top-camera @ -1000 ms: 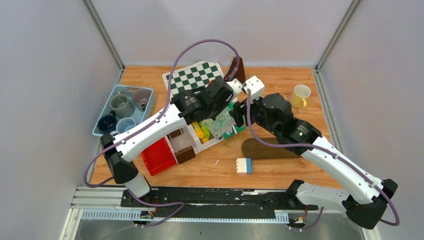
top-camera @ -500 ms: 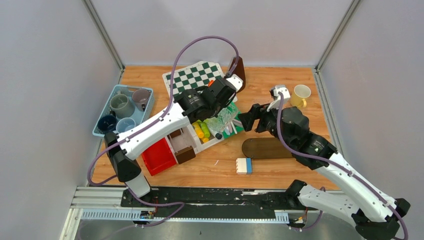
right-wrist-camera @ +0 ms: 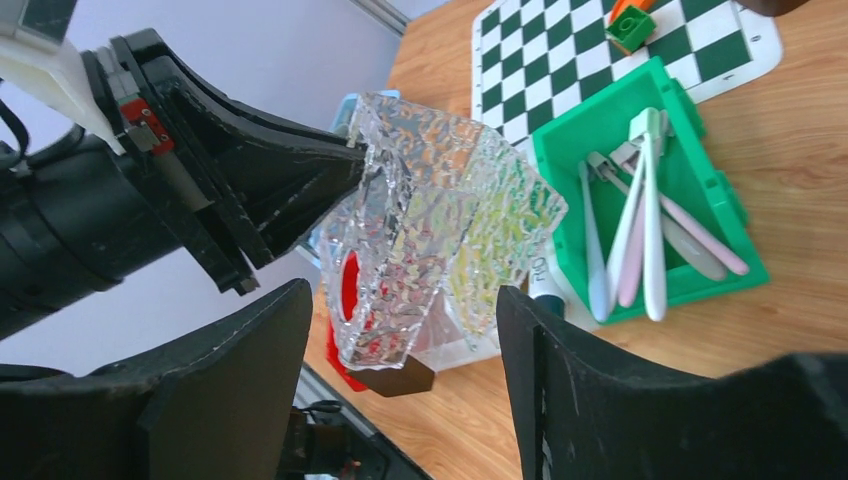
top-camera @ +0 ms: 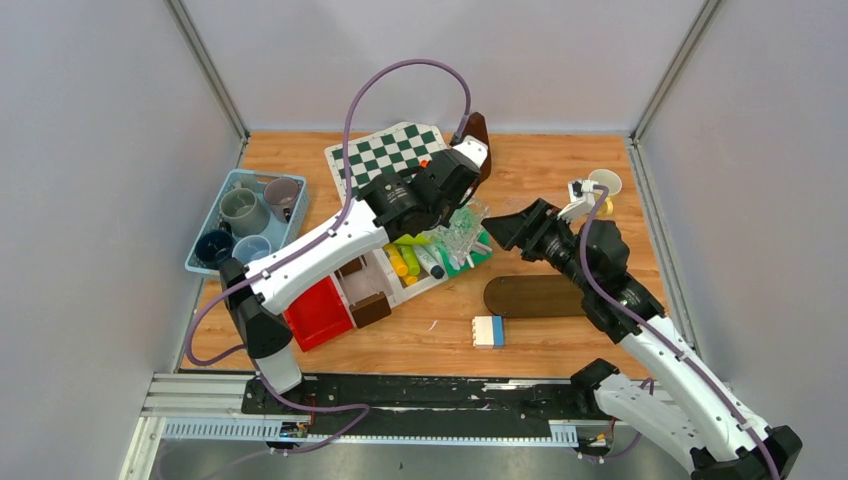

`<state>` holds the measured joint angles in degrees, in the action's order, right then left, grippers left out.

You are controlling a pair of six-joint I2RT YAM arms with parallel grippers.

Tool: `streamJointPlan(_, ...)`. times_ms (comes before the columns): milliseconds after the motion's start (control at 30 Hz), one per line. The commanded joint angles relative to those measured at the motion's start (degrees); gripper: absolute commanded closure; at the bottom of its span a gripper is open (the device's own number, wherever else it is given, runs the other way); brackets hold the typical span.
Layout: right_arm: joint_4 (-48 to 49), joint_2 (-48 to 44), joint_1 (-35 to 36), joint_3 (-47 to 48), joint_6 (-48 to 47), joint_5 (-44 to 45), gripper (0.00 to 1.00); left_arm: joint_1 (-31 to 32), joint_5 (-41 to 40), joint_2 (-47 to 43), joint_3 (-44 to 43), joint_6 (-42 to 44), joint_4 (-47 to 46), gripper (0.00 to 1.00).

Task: Prepare toiletry sets of a toothbrush and toothpaste on the tray
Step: Place the toothpaste holder on the tray.

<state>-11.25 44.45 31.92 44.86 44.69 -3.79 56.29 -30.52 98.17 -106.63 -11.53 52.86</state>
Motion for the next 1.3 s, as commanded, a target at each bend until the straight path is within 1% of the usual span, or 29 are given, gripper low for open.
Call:
streamJointPlan(0,9.7,-0.2,-3.0,-2.3,8.3,-8.1,0.32,0.2,0.8,0.8,-4.1,-4.6,-3.1,1.0)
streamJointPlan(267,14.7,1.9,-5.1,-5.7,12.2,-12.3,0.38,0.2,2.2,2.6,-5.8,-7.0,-3.3,1.0)
streamJointPlan(633,16.3,3.1,-6.1,-6.8,13.5,-12.9,0.5,0.1,2.2,5.1,-8.0,-8.1,-2.2,1.0)
streamJointPlan(800,17.4,3.1,-6.9,-7.8,13.8,-13.5,0.52,0.1,2.7,5.2,-7.9,-8.0,-2.4,1.0)
streamJointPlan(1133,17.7,2.6,-8.9,-9.4,15.5,-13.3,0.52,0.1,4.3,4.5,-6.6,-8.4,-3.1,1.0)
streamJointPlan(1267,17.7,2.6,-9.4,-9.5,15.6,-13.8,0.55,0.1,4.3,4.4,-6.5,-8.4,-3.1,1.0)
